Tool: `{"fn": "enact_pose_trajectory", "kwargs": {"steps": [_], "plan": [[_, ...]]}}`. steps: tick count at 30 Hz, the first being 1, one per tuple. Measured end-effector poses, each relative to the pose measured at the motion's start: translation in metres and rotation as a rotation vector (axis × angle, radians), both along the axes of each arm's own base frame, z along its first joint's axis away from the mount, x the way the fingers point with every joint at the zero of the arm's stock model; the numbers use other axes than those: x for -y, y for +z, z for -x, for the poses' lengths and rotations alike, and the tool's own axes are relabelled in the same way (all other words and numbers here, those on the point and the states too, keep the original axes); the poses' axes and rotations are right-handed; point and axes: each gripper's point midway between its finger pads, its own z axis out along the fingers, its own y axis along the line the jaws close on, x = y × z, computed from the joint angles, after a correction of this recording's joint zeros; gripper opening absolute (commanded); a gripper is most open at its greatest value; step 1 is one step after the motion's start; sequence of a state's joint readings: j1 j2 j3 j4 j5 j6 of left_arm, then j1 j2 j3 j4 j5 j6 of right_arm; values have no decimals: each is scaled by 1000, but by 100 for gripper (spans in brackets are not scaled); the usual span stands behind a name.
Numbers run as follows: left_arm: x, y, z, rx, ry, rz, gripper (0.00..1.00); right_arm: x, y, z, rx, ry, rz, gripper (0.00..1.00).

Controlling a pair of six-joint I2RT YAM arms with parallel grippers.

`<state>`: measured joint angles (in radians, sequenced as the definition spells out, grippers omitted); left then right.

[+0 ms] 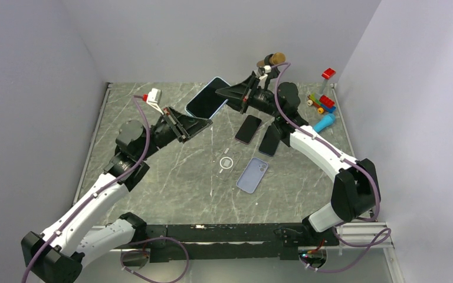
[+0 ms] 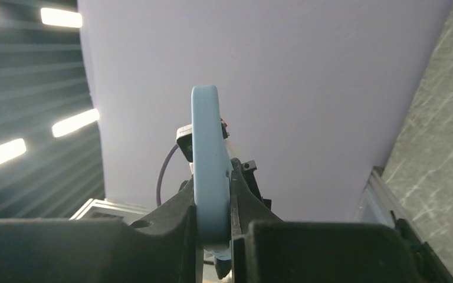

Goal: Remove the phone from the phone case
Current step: Remove the phone case from the phone.

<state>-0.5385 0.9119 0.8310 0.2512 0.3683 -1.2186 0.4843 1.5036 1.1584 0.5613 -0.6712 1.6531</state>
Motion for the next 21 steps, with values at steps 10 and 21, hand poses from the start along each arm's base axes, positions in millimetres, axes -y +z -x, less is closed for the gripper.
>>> {"fn": "enact_pose_trajectory", "kwargs": {"steps": [10, 21], "plan": [[3, 24, 3, 217, -13, -45, 0, 3, 33, 8, -24, 60, -139, 0], [1, 1, 3, 342, -3, -125, 0, 2, 16, 9, -40, 60, -136, 0]]}}
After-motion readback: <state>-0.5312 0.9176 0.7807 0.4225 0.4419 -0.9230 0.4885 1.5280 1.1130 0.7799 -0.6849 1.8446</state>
